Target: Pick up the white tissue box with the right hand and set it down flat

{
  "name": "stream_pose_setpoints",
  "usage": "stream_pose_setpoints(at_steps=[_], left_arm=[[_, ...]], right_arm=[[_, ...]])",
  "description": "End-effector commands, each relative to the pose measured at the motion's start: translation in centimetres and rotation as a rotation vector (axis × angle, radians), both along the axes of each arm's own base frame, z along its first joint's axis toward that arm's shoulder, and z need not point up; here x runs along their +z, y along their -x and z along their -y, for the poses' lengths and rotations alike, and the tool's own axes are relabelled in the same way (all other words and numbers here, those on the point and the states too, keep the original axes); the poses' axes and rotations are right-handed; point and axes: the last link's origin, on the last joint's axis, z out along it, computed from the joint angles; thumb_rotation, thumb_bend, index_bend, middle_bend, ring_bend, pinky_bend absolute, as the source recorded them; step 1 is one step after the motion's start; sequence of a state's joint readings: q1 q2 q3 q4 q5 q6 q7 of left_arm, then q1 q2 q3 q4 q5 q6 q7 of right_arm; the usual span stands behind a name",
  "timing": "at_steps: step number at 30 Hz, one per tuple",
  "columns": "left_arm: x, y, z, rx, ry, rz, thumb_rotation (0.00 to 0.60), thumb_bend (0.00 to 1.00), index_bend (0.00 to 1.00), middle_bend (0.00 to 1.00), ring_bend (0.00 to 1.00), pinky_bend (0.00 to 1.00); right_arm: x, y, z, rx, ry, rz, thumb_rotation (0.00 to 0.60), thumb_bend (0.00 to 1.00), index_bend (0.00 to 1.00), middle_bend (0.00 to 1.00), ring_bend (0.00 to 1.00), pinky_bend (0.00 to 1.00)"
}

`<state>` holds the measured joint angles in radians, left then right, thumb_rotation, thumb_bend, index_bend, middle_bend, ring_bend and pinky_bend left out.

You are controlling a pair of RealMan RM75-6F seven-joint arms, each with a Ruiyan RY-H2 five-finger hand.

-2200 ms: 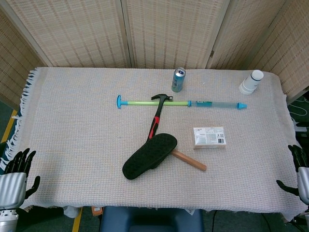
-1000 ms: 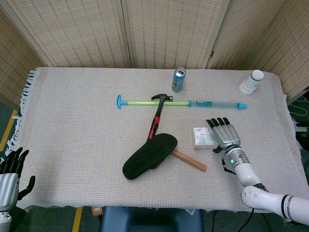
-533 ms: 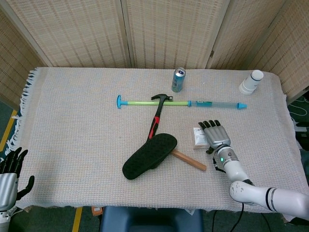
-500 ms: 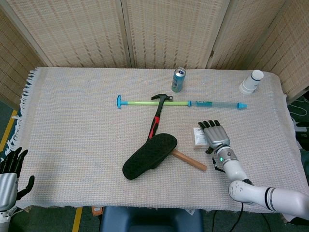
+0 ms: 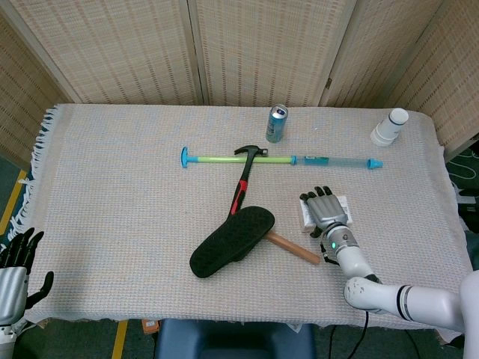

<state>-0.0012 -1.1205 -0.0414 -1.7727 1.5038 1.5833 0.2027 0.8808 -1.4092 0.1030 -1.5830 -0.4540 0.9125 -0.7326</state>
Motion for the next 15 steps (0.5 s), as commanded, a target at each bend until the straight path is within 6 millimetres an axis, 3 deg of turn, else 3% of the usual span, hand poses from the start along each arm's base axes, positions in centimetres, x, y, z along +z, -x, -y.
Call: stream_pose_setpoints(at_steps=[1,8,15], left_arm=[[-0.05,0.05,-0.05,0.003,0.002,0.0,0.6,0.4,0.07,0.0,0.0,0.17],[-0.03,0.1,-0.09,0.005,0.0,-0.001,0.6,0.4,0.07,0.0,0.0,0.17],[-0.15,0.08,-0.09,0.004,0.003,-0.004,0.6,0.4,0.07,0.0,0.0,0.17]], right_arm=[[-0.02,0.08,0.03,0.003,0.01,-0.005,0.6,0.09,0.24,0.21,0.02,0.0],[0.02,0.63,0.05,0.001,0.025,-0.025,0.6,0.09,0.32,0.29,0.07,0.0],[0.1,0.26,0.36,0.052,0.076,-0.006,0.6,0.09,0.5,0.4,0.17,0.0]])
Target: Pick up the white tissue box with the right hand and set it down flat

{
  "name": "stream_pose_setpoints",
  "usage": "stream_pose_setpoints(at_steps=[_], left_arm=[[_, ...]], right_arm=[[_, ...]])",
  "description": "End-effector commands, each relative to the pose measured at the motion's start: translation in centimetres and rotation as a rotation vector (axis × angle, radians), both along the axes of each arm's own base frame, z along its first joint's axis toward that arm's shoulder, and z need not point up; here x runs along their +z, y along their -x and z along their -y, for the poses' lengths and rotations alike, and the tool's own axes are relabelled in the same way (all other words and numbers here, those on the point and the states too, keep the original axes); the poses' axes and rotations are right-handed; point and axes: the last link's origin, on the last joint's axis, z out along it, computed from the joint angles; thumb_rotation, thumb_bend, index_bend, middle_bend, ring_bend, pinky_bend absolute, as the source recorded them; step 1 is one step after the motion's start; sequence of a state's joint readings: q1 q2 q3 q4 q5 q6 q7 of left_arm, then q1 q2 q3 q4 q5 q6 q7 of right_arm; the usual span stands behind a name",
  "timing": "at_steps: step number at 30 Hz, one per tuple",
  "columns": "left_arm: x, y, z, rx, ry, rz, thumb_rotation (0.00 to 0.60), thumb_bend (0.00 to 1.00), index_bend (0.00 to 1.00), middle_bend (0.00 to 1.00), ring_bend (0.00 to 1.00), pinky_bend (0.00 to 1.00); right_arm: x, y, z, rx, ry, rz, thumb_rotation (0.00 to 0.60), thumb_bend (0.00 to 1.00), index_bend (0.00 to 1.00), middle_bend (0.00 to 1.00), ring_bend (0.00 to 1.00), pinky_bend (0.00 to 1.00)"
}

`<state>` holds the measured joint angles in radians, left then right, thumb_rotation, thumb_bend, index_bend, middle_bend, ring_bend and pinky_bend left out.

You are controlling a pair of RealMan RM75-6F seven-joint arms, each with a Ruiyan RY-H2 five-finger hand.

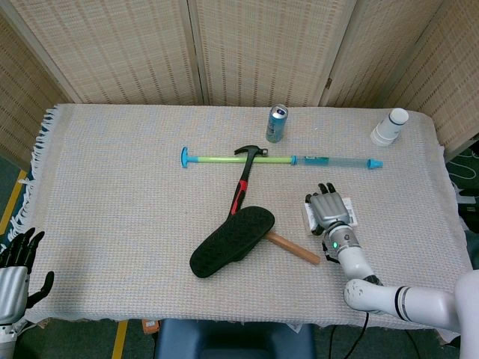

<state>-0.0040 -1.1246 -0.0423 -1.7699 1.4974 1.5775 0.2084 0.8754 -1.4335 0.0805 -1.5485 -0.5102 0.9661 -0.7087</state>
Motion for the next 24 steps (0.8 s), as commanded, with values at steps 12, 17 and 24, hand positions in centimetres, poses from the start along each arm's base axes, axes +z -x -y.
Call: stream_pose_setpoints(at_steps=[12,17,24], left_arm=[[0.2,-0.1,0.1,-0.004,-0.006,0.004,0.6,0.4,0.07,0.0,0.0,0.17],[0.1,-0.2,0.1,-0.007,-0.007,0.001,0.6,0.4,0.07,0.0,0.0,0.17],[-0.1,-0.1,0.0,-0.002,-0.001,-0.007,0.6,0.4,0.07,0.0,0.0,0.17]], right_arm=[[3.1,0.8,-0.6,-0.004,0.309,0.963,0.6,0.14,0.61,0.48,0.28,0.0],[3.8,4.6,-0.8,-0.101,0.196,1.269,0.6,0.14,0.61,0.48,0.28,0.0],[3.1,7.2,0.3,-0.155,0.126,1.453,0.6,0.14,0.6,0.48,0.28,0.0]])
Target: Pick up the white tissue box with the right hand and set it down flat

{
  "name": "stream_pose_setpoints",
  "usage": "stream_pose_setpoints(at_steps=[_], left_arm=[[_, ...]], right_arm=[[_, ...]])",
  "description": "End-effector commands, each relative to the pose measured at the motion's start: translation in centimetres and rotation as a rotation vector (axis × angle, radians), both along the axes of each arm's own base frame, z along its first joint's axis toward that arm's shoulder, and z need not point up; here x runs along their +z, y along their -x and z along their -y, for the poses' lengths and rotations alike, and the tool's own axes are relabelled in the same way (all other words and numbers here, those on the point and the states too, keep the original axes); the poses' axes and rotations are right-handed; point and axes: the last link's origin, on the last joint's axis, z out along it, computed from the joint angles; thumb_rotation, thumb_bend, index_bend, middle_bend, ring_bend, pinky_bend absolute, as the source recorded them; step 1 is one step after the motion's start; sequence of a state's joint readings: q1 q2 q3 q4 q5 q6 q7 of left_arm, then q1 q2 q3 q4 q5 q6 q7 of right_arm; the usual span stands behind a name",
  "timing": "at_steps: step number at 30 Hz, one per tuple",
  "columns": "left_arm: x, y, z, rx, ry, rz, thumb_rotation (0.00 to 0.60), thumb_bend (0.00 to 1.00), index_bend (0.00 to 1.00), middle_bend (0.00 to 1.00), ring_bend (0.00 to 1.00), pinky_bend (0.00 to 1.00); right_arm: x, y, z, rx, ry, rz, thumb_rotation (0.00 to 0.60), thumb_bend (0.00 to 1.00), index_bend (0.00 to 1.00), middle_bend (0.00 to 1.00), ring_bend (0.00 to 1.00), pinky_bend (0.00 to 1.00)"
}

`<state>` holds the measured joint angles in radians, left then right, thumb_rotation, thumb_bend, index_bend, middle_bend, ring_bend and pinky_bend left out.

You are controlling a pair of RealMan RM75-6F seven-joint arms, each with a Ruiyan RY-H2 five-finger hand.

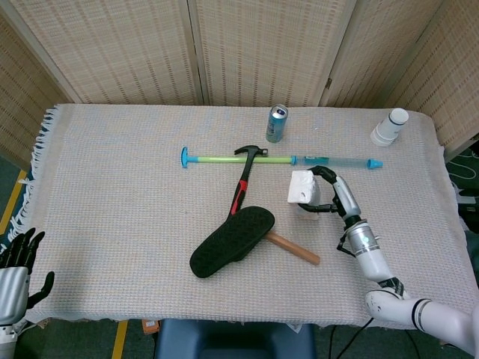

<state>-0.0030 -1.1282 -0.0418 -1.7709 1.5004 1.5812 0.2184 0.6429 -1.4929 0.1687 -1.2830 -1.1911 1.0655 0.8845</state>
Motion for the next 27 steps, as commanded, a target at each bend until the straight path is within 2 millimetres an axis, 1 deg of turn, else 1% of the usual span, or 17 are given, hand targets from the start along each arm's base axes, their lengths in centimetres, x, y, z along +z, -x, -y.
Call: stream_pose_setpoints(at_steps=[1,9,16,21,27], left_arm=[[-0.1,0.0,0.0,0.001,0.003,-0.002,0.6,0.4,0.07,0.0,0.0,0.17],[-0.1,0.3,-0.2,0.013,0.003,-0.003,0.6,0.4,0.07,0.0,0.0,0.17],[-0.3,0.4,-0.4,0.022,0.012,-0.008,0.6,0.4,0.07,0.0,0.0,0.17],[-0.5,0.5,-0.5,0.026,0.017,-0.013,0.6,0.4,0.07,0.0,0.0,0.17],[-0.4,0.5,-0.5,0.027,0.013,-0.011,0.6,0.4,0.07,0.0,0.0,0.17]], right_arm=[[-0.1,4.6,0.0,0.039,-0.071,0.214,0.6,0.14,0.6,0.48,0.28,0.0],[-1.5,6.1,0.8,0.053,-0.062,0.243,0.6,0.18,0.59,0.48,0.28,0.0],[-2.8,7.2,0.8,0.038,-0.077,0.241,0.6,0.19,0.59,0.48,0.28,0.0],[-3.2,7.9,0.8,0.016,-0.087,0.245,0.6,0.19,0.59,0.48,0.28,0.0],[-3.3,8.5,0.9,-0.006,-0.095,0.188,0.6,0.19,0.59,0.48,0.28,0.0]])
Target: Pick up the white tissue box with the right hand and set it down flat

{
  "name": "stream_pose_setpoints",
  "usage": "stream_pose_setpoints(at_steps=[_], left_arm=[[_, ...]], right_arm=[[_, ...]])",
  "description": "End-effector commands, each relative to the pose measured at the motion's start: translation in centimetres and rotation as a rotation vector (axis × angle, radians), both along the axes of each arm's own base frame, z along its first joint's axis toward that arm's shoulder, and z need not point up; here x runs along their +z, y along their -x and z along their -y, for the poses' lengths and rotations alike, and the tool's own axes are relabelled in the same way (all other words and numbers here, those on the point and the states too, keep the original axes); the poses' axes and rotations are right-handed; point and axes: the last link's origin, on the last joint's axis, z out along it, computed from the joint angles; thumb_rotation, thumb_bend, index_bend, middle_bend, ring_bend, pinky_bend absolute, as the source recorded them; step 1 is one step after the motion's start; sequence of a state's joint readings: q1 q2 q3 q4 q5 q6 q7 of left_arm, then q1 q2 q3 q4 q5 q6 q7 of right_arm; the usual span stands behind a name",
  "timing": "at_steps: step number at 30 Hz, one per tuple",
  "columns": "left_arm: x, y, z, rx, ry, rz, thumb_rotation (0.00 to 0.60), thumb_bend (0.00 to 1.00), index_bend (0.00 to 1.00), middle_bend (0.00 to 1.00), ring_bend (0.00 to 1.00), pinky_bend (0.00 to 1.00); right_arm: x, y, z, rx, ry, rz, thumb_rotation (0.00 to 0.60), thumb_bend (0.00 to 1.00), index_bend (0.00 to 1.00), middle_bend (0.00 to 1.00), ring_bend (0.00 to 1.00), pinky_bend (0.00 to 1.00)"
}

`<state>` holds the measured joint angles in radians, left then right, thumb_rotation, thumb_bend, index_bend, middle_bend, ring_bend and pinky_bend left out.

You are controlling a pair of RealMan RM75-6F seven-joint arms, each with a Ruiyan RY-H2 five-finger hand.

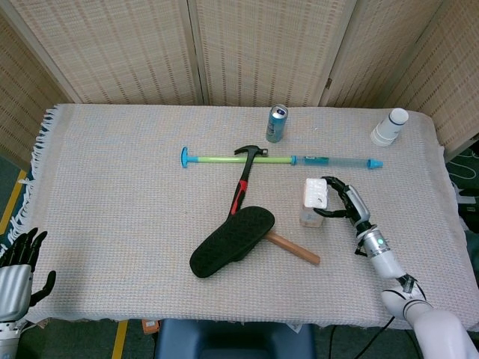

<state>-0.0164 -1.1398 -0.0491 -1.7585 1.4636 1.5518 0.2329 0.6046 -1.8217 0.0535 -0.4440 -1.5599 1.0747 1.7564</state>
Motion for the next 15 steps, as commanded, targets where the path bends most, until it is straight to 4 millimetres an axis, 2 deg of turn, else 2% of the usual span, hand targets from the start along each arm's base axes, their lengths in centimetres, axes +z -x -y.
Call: stream_pose_setpoints(at_steps=[1,7,12,15], left_arm=[[0.01,0.0,0.02,0.0,0.0,0.0,0.6,0.4,0.07,0.0,0.0,0.17],[-0.02,-0.07,0.04,-0.003,0.0,-0.002,0.6,0.4,0.07,0.0,0.0,0.17],[0.0,-0.13,0.07,-0.006,-0.002,-0.003,0.6,0.4,0.07,0.0,0.0,0.17],[0.11,-0.12,0.07,-0.006,-0.011,-0.006,0.6,0.4,0.07,0.0,0.0,0.17]], right_arm=[[-0.02,0.18,-0.04,-0.001,0.0,-0.028,0.6,0.19,0.59,0.48,0.28,0.0],[0.35,0.25,-0.15,0.017,-0.008,-0.065,0.6,0.19,0.54,0.48,0.26,0.0],[0.65,0.08,-0.42,0.057,-0.038,-0.096,0.6,0.19,0.33,0.46,0.18,0.0],[0.69,0.0,-0.54,0.071,-0.046,-0.104,0.6,0.19,0.18,0.34,0.08,0.0]])
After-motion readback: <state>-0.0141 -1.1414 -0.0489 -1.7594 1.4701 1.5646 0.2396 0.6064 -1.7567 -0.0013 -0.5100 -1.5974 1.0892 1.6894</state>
